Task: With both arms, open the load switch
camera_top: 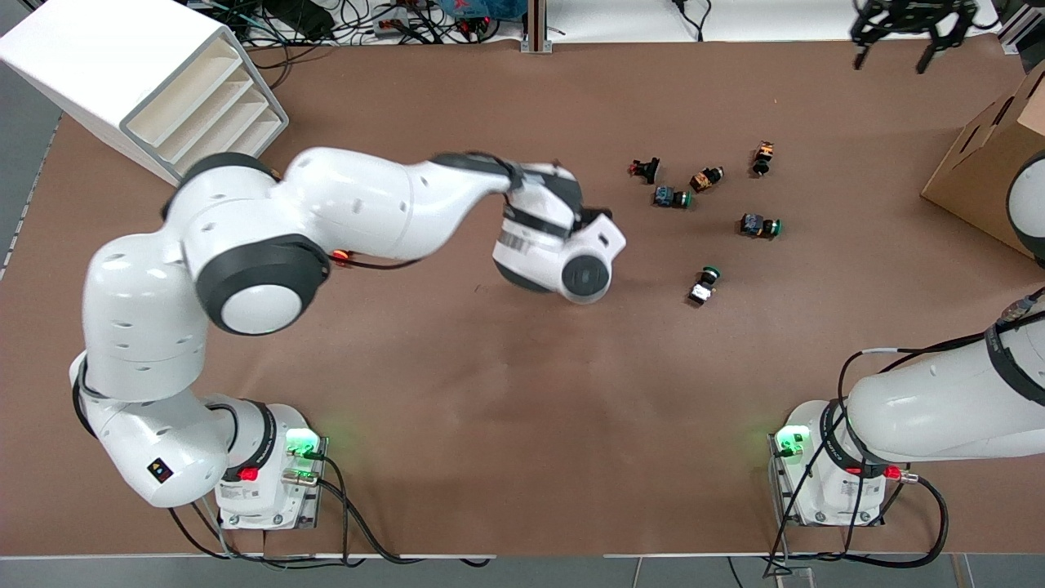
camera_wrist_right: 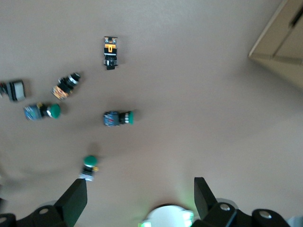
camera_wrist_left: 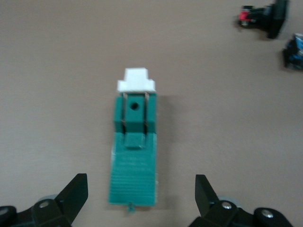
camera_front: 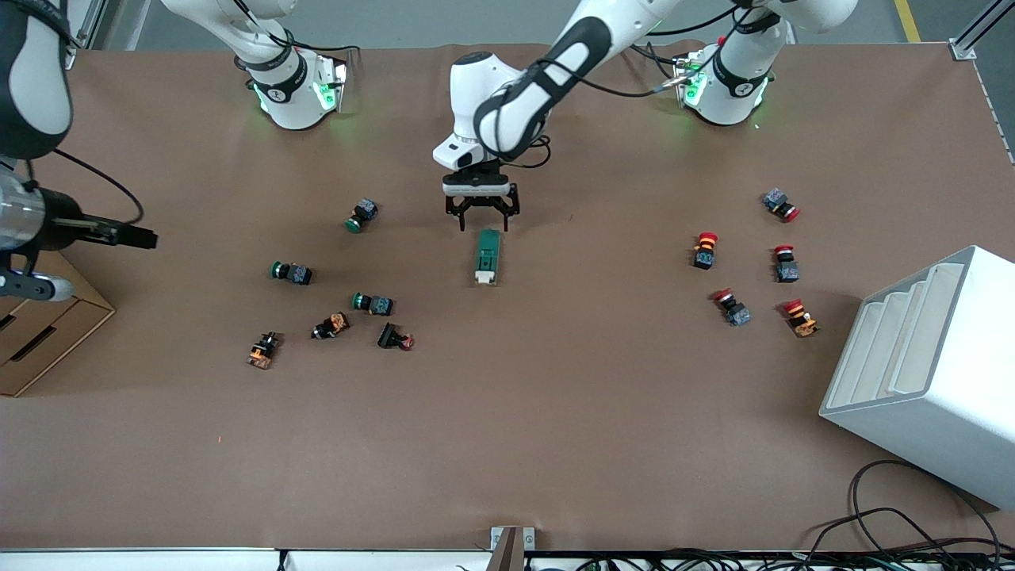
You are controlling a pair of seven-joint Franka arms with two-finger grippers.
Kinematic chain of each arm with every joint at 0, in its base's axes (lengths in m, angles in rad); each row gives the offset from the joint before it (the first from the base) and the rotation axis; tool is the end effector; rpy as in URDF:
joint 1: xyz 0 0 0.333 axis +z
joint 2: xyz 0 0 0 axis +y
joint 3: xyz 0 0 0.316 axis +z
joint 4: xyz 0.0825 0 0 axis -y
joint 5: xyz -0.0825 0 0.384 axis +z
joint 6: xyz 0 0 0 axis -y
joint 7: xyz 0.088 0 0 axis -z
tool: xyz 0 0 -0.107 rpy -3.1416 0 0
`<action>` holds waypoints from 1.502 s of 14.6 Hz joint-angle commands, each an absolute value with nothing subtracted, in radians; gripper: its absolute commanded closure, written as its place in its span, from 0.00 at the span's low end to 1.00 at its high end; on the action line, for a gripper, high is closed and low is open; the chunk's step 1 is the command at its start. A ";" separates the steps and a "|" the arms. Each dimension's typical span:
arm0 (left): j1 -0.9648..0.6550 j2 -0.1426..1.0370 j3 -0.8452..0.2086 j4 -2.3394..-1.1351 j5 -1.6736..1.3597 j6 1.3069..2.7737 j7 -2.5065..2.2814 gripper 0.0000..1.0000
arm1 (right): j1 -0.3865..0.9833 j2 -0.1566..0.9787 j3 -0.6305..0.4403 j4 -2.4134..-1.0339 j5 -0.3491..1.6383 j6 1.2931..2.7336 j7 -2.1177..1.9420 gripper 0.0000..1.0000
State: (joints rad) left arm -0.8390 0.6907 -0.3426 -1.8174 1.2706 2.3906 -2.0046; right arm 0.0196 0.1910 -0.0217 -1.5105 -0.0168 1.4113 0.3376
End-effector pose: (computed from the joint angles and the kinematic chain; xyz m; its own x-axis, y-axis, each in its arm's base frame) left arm 0.2636 -0.5877 0.1712 0.8202 -0.0766 0.5670 -0.0871 -0.9962 -0.0086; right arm 0.5862 -0.0022 0.5317 0.9043 -0.3363 -0.2630 -0.3169 -0.9415 0.1144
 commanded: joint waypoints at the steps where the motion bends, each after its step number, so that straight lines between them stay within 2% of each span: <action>1: -0.882 0.758 -0.334 -1.812 1.516 2.356 -2.204 0.00 | 0.144 0.244 -0.020 -1.502 -0.006 1.431 0.714 0.00; 4: -0.891 0.778 -0.333 -1.859 1.667 2.299 -2.278 0.02 | 0.277 0.320 -0.020 -1.502 0.037 1.450 1.047 0.00; 7: -0.888 0.778 -0.328 -1.887 1.767 2.296 -2.298 0.02 | 0.372 0.408 -0.020 -1.494 0.142 1.525 1.361 0.00; 11: -0.928 0.778 -0.328 -1.890 1.810 2.180 -2.432 0.02 | 0.515 0.578 -0.015 -1.441 0.175 1.659 1.782 0.00; 13: -0.933 0.775 -0.328 -1.917 1.824 2.105 -2.482 0.02 | 0.580 0.649 -0.015 -1.416 0.192 1.724 1.906 0.00; 17: -0.959 0.808 -0.328 -1.914 1.851 2.089 -2.595 0.01 | 0.624 0.781 -0.014 -1.300 0.227 1.791 2.063 0.00; 22: -0.960 0.813 -0.331 -1.916 1.861 2.088 -2.609 0.01 | 0.672 0.822 -0.014 -1.293 0.276 1.822 2.106 0.00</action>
State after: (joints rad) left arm -0.9449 0.7921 -0.3347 -1.9143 1.8432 2.0819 -2.5682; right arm 0.6511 0.8080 -0.0070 -1.3176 0.2430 1.8294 2.0780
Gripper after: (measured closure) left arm 0.004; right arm 0.000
